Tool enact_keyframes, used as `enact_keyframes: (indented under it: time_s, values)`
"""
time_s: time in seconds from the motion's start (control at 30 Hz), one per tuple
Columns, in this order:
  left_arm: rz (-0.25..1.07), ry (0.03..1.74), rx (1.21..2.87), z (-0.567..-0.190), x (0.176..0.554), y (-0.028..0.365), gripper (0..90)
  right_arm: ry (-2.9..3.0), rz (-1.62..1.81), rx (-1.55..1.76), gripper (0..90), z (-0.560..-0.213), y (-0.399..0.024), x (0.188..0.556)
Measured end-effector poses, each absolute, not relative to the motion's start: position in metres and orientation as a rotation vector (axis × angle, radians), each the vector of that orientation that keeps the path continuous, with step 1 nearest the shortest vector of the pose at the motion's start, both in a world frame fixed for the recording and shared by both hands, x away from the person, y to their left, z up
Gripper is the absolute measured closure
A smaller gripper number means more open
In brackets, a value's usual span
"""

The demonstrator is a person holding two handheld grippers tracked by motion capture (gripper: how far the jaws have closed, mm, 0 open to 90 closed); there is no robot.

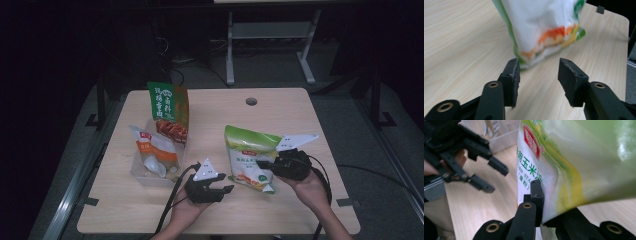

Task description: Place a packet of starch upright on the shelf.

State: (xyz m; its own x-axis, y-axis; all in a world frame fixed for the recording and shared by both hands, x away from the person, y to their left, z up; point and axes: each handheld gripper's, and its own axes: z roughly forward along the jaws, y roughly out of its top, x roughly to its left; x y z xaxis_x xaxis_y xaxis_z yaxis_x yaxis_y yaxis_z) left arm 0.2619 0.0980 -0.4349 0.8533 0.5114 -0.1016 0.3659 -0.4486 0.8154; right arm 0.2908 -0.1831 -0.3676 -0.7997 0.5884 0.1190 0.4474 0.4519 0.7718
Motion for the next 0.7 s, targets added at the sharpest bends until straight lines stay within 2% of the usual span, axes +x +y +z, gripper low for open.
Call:
enact_keyframes:
  time_s: [0.3,0.7]
  values:
    - [0.189,0.611,2.064,-0.429,0.242,0.110,48.4,2.508,1.296,0.884,88.2,-0.342,-0.164,0.301]
    - [0.191,0.603,2.068,-0.426,0.232,0.127,48.0,2.515,1.358,0.776,88.4,-0.303,-0.099,0.328]
